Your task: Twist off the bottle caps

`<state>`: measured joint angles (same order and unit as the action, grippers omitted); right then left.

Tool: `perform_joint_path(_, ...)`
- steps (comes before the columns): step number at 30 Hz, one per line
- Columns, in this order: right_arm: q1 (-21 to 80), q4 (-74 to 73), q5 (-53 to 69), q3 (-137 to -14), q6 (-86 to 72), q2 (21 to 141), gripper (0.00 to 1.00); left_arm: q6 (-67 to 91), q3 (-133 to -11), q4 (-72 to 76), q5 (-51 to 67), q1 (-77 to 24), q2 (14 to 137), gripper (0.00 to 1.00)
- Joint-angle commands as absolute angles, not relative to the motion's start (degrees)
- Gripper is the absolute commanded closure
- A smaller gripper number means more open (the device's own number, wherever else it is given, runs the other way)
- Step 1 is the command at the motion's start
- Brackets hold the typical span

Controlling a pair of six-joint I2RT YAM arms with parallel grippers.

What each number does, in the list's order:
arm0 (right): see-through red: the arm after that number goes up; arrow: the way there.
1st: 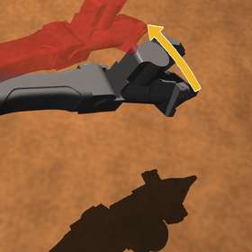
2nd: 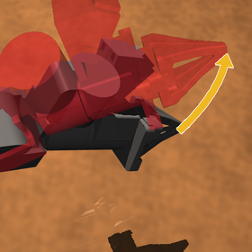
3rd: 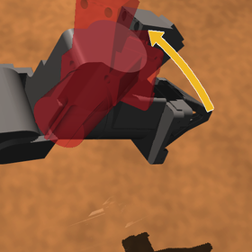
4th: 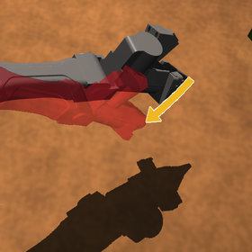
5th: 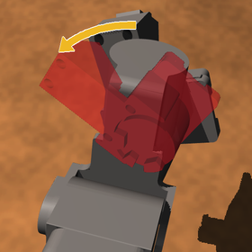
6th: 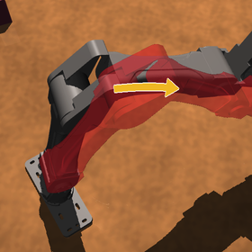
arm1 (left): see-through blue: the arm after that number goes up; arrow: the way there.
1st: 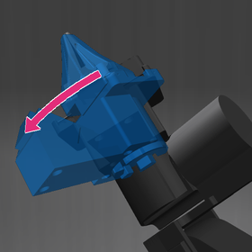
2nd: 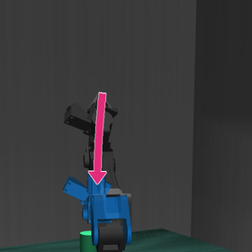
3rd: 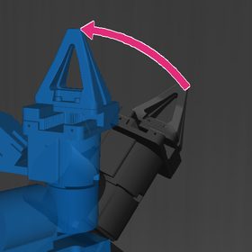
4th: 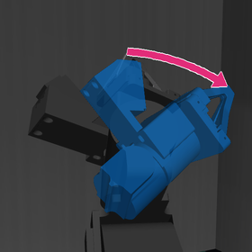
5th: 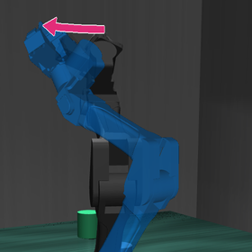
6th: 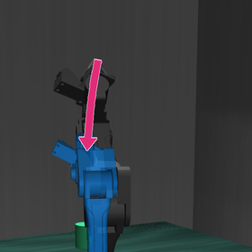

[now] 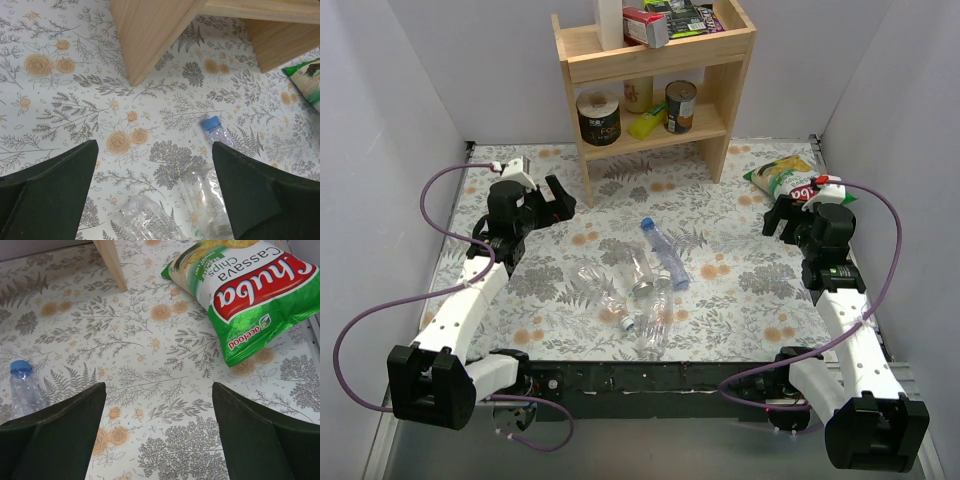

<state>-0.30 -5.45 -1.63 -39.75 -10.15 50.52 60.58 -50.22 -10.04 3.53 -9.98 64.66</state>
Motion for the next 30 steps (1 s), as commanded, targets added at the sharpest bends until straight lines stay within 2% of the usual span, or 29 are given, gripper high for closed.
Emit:
perform_joint_path(1,-0.1,-2.0,3.4,-41.6,-8.4,50.6,0.09,60.8,-51.9,-10.7,4.6,-10.1,63.1,0.02)
perform_joint_path(5,2.8,-3.3,5.3,-43.8,-7.0,52.4,0.13,61.0,-52.2,-10.8,5.0,-10.0,63.1,0.02)
perform_joint_path(15,25.7,-7.3,-11.8,-52.1,-0.2,60.3,0.15,59.7,-51.4,-11.2,4.1,-10.1,61.9,0.02)
perform_joint_path(22,37.3,-7.9,-14.1,-58.0,-0.2,72.3,0.19,57.0,-49.7,-9.0,13.9,-10.2,60.9,0.02)
perform_joint_path(26,41.0,-7.8,-11.9,-60.7,-1.4,79.5,0.28,56.8,-49.0,-7.6,15.4,-10.3,61.3,0.02)
perform_joint_path(30,44.8,-11.2,-12.6,-65.3,-1.9,86.9,0.30,56.6,-49.0,-7.7,16.4,-10.6,62.4,0.02)
